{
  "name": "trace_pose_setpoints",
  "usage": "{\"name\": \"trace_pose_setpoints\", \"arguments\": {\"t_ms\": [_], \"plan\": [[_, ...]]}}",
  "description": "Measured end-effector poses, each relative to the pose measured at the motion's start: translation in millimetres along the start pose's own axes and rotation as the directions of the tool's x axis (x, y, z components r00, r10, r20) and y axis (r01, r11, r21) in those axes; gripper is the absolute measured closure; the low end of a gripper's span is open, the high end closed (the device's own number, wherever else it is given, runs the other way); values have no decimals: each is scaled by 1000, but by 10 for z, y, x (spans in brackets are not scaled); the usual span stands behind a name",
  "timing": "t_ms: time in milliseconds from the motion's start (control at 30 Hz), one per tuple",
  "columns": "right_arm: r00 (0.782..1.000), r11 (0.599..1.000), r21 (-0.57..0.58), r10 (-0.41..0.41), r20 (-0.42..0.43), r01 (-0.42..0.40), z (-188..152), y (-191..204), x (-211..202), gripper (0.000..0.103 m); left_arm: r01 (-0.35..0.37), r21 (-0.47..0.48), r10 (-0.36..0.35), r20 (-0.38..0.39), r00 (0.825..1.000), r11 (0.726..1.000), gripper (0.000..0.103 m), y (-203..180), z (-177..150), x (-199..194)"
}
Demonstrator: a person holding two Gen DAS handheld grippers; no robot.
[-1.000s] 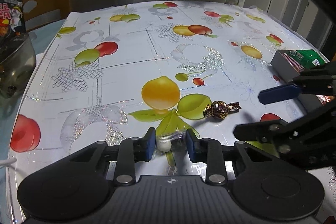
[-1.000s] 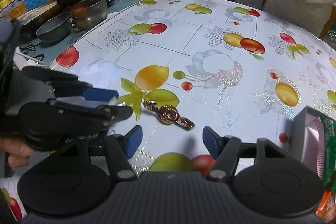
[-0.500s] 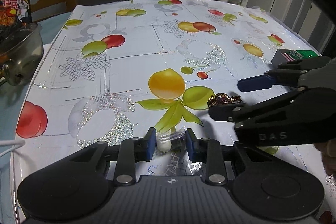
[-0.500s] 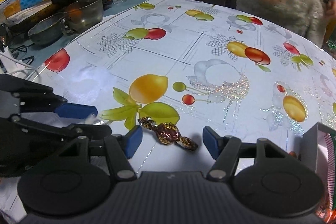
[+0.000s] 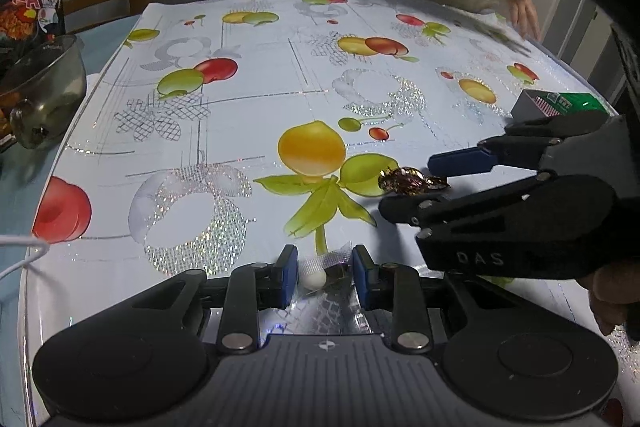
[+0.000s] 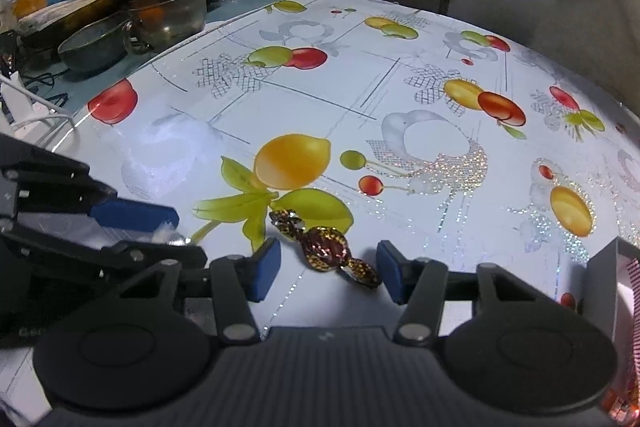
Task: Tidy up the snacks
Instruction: 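Lower right tool over the gold-wrapped chocolate and close on its twisted end, then lift the gold-wrapped chocolate with the right tool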
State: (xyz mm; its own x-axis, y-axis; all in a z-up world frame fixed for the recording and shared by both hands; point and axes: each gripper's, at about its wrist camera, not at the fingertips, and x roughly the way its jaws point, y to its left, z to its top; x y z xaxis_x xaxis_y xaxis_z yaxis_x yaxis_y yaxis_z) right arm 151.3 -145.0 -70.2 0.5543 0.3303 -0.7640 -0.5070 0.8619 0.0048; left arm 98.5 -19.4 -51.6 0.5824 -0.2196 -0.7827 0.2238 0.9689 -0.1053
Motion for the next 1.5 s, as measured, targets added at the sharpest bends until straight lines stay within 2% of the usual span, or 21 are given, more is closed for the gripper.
{"name": "trace_pose_setpoints", "arguments": {"t_ms": [100,167,200,233,467,967,1300,1500], "plan": [[1000,1000,-11,5,8,-5,-18,35,-5,54,-5,-3,5,-7,1000,1000,73,-19,-39,-39],[1000,1000,-30,9,17,-8,-32,70,-26,79,-9,-7,9,-9,1000,1000,73,-29,-65,-62],[1000,999,-42,5,16,-4,-36,92,-37,83,-11,-7,11,-11,1000,1000,73,-30,-72,-70],[1000,999,-50,6,12,-5,-40,107,-47,91,-12,-8,12,-11,1000,1000,73,-34,-78,-77],[1000,1000,-14,14,-9,-14,-122,10,-166,93,-2,2,2,-7,1000,1000,73,-114,-65,-96],[1000,1000,22,21,12,-22,-404,-182,-700,95,31,53,-32,14,999,998,73,-482,-29,-144],[998,1000,-5,27,-64,-27,-730,-269,-879,95,59,96,-60,10,998,994,73,-721,-48,-177],[996,999,-38,28,-85,-31,-740,-205,-871,93,58,108,-59,8,998,992,73,-761,-70,-220]]}}
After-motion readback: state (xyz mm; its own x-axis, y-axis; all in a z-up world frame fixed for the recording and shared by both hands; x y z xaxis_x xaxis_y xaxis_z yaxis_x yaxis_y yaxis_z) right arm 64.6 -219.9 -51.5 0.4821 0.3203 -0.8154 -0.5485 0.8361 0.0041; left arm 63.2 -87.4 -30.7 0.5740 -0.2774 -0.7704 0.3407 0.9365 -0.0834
